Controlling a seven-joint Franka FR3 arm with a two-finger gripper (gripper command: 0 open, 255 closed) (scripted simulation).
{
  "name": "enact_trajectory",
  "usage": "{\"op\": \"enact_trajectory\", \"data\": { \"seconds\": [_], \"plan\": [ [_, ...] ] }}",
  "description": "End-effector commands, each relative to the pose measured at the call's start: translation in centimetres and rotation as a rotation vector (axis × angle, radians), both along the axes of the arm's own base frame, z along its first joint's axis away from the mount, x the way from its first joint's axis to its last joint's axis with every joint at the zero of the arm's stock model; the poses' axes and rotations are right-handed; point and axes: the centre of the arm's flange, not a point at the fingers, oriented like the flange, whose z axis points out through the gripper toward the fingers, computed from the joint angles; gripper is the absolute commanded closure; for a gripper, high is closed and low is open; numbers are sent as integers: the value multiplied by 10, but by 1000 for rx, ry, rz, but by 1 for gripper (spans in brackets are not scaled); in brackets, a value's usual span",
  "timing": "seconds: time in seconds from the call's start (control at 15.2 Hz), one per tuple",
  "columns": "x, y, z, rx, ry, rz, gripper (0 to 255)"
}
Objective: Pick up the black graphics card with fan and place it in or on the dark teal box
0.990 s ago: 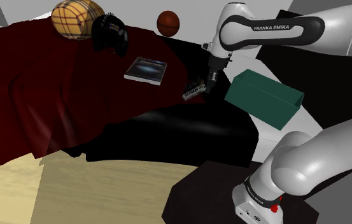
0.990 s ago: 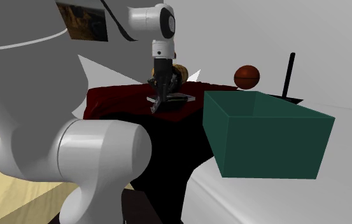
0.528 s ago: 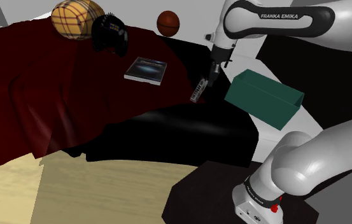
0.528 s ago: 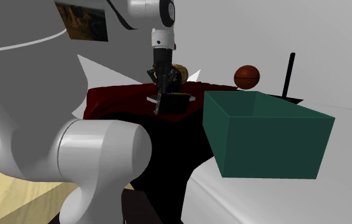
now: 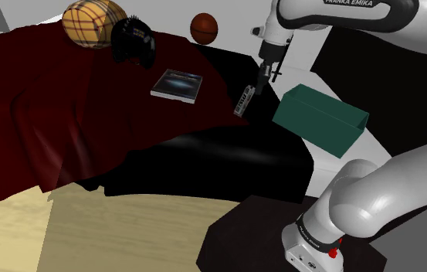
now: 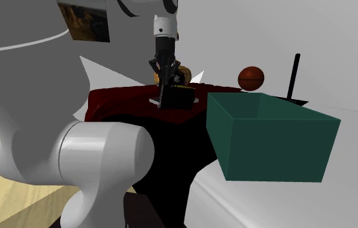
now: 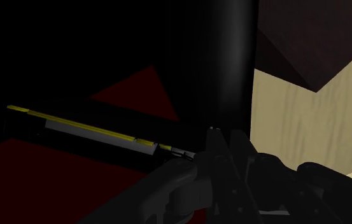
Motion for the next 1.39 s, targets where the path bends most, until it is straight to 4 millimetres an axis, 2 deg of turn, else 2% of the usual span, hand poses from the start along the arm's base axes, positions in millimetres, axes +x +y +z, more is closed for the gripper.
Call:
{"op": "enact_trajectory", "data": {
  "seconds": [0.0, 0.46, 0.59, 0.66, 1.19, 1.32],
  "plan": [
    [-1, -1, 11, 0, 0, 0, 255],
    [-1, -1, 48, 0, 0, 0, 255],
    [-1, -1, 46, 0, -1, 0, 255],
    [-1, -1, 46, 0, -1, 0, 0],
    [56, 54, -29, -12, 34, -152, 0],
    [61, 59, -42, -13, 37, -167, 0]
  ]
}}
